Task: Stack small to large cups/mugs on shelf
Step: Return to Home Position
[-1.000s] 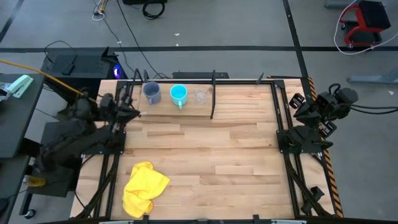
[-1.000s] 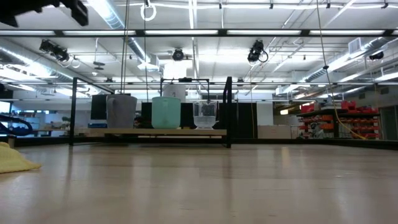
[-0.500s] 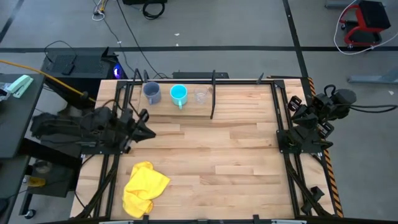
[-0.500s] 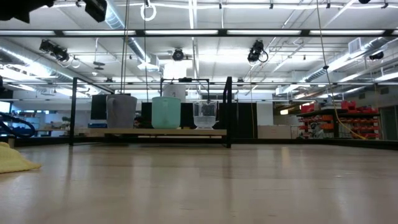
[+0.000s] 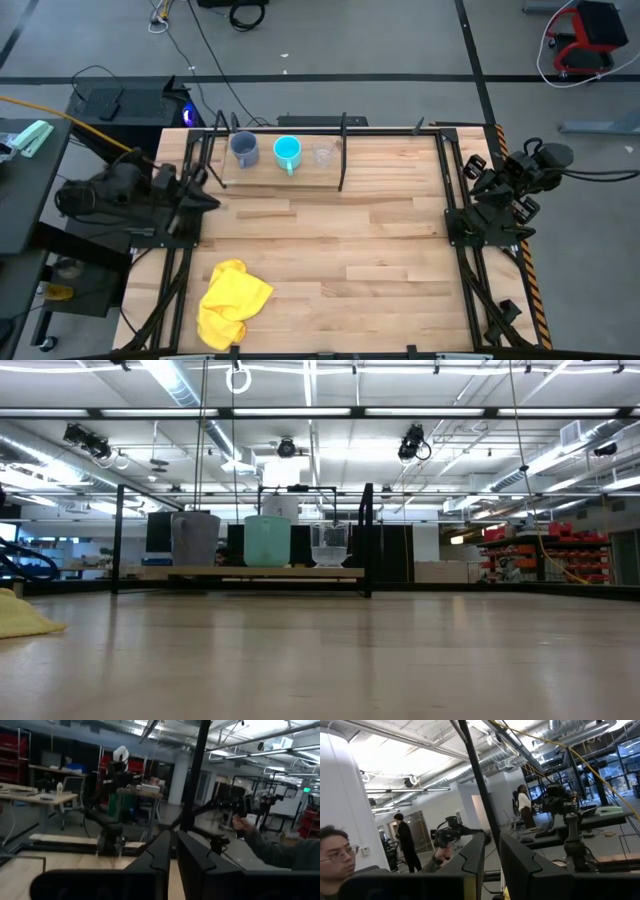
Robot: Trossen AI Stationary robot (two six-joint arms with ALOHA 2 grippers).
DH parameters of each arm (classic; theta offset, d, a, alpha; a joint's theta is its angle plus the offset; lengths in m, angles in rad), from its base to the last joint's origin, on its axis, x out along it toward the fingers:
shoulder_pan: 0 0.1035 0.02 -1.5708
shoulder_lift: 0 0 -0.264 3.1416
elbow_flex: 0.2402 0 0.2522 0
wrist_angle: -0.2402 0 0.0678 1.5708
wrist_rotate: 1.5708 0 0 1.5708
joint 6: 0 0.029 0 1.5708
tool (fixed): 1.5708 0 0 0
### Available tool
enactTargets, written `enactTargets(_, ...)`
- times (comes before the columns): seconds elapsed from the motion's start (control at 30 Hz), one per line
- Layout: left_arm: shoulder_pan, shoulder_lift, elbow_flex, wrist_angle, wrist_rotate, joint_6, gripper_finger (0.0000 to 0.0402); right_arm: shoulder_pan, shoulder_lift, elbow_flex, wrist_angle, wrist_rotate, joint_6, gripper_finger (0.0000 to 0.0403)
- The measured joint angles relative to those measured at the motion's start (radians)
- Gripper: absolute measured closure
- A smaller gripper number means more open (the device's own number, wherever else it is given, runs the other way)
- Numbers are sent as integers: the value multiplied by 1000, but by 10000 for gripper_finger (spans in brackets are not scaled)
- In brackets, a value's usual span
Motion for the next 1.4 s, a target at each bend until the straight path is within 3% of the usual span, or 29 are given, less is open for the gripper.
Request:
enactTargets(0.6,0,-267,-2,-165,-35,10,370,0,0,0,7,0,5,337)
enactTargets(0.8,1,-274,-3,-171,-43,23,361,0,-1,1,31,0,4,337)
enactTargets(1.0,1,-275,-126,10,-47,71,367,0,-1,-16,74,8,4,337)
enactTargets(1.4,1,-276,-386,312,-47,72,368,0,-1,-252,322,-4,16,337)
